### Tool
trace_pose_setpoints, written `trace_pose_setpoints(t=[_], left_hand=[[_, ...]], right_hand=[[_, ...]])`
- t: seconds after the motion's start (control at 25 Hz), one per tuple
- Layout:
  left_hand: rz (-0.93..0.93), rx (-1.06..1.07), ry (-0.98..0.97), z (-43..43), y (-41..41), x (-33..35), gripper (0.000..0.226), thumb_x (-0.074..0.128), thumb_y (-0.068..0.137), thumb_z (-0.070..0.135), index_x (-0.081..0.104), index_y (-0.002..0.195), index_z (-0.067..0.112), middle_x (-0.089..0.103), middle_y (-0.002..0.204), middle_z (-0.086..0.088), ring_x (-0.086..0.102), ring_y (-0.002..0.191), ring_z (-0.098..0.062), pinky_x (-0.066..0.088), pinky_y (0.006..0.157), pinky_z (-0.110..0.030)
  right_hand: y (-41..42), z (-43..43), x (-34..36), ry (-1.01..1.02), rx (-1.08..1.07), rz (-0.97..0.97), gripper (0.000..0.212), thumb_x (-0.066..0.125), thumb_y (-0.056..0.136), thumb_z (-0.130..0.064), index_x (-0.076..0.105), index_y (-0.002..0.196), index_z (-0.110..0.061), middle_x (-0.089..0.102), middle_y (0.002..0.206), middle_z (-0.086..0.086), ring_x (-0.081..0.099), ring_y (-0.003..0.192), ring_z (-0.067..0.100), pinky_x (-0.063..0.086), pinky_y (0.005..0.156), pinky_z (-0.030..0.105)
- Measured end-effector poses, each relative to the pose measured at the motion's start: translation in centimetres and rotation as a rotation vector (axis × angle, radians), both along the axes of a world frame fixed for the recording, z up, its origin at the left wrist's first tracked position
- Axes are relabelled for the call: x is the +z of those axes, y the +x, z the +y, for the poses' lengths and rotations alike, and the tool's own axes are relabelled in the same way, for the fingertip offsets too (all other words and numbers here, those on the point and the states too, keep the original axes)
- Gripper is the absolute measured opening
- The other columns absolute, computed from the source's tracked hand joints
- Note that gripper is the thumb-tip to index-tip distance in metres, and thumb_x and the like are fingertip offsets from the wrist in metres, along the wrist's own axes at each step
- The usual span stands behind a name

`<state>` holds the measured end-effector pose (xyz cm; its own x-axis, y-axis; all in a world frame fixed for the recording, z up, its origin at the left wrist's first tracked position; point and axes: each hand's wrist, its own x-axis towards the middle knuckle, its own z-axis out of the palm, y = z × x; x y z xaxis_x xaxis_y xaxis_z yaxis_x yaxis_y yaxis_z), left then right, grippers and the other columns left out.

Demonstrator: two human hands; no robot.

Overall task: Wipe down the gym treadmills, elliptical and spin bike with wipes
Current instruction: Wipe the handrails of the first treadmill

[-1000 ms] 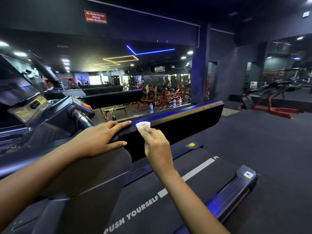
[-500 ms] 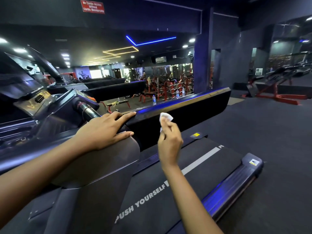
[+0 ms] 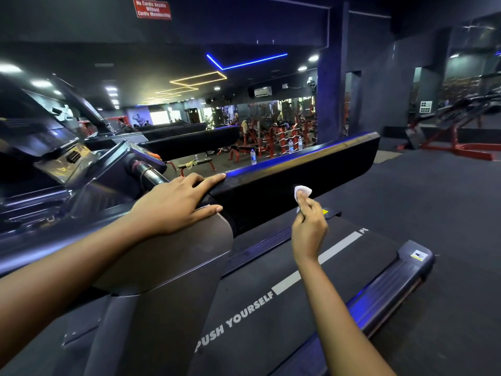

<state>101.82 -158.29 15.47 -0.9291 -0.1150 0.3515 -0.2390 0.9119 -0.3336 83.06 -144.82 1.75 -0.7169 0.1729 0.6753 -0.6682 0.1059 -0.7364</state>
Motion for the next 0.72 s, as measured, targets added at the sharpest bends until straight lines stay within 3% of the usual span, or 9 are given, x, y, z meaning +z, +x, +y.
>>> trace_pose_setpoints(t=[0.12, 0.28, 0.4, 0.48, 0.56, 0.64, 0.72], left_hand=[[-0.006, 0.008, 0.007, 0.0, 0.0, 0.2, 0.07, 0.024, 0.088, 0.063, 0.0, 0.149, 0.039, 0.039, 0.138, 0.0, 0.044, 0.123, -0.023, 0.044, 0.088, -0.037], [-0.002, 0.004, 0.009, 0.0, -0.1, 0.0, 0.072, 0.022, 0.085, 0.066, 0.002, 0.149, 0.039, 0.04, 0.137, -0.002, 0.045, 0.121, -0.024, 0.045, 0.09, -0.04], [0.007, -0.009, -0.003, -0.2, 0.1, 0.0, 0.081, 0.013, 0.08, 0.077, 0.004, 0.149, 0.038, 0.043, 0.133, -0.003, 0.047, 0.119, -0.026, 0.045, 0.09, -0.041], [0.01, -0.021, -0.016, -0.1, 0.1, -0.2, 0.086, 0.004, 0.073, 0.079, 0.004, 0.149, 0.038, 0.044, 0.132, -0.003, 0.048, 0.118, -0.026, 0.046, 0.089, -0.04], [0.003, -0.021, -0.015, -0.1, 0.1, -0.2, 0.08, 0.01, 0.079, 0.075, 0.003, 0.15, 0.038, 0.043, 0.133, -0.004, 0.047, 0.118, -0.026, 0.045, 0.091, -0.041], [-0.002, -0.013, 0.011, -0.2, 0.0, 0.1, 0.074, 0.02, 0.084, 0.067, 0.002, 0.15, 0.037, 0.042, 0.133, -0.004, 0.046, 0.119, -0.026, 0.044, 0.092, -0.041], [-0.015, -0.006, 0.029, -0.1, 0.0, 0.2, 0.072, 0.026, 0.088, 0.063, 0.001, 0.15, 0.037, 0.042, 0.132, -0.005, 0.046, 0.119, -0.026, 0.044, 0.094, -0.042]], right_hand=[[3.3, -1.5, -1.2, -0.049, 0.04, -0.022, 0.042, 0.052, 0.075, 0.012, 0.067, 0.112, -0.002, 0.064, 0.086, 0.011, 0.048, 0.079, 0.01, 0.029, 0.072, -0.002], [9.0, -3.6, -2.1, -0.096, 0.042, 0.024, 0.035, 0.055, 0.075, 0.003, 0.071, 0.105, -0.008, 0.064, 0.081, 0.007, 0.052, 0.073, 0.012, 0.041, 0.065, 0.016], [12.9, -4.3, -2.5, -0.069, 0.059, 0.114, 0.03, 0.051, 0.081, -0.006, 0.072, 0.102, -0.009, 0.067, 0.085, 0.005, 0.057, 0.078, 0.011, 0.045, 0.068, 0.019], [12.5, -3.4, -2.0, -0.071, 0.132, 0.178, 0.032, 0.049, 0.082, -0.004, 0.07, 0.106, -0.007, 0.07, 0.094, 0.006, 0.061, 0.086, 0.01, 0.045, 0.078, 0.014], [9.7, -2.5, 0.2, -0.116, 0.15, 0.163, 0.034, 0.052, 0.082, 0.002, 0.067, 0.112, -0.004, 0.069, 0.103, 0.008, 0.064, 0.093, 0.013, 0.048, 0.084, 0.017], [6.5, -2.1, 3.4, -0.131, 0.123, 0.116, 0.036, 0.056, 0.08, 0.008, 0.067, 0.113, -0.004, 0.068, 0.1, 0.01, 0.065, 0.091, 0.019, 0.053, 0.081, 0.024], [5.4, -2.6, 5.3, -0.074, 0.06, 0.143, 0.035, 0.06, 0.077, 0.01, 0.069, 0.107, -0.004, 0.066, 0.089, 0.011, 0.064, 0.08, 0.023, 0.051, 0.072, 0.024]])
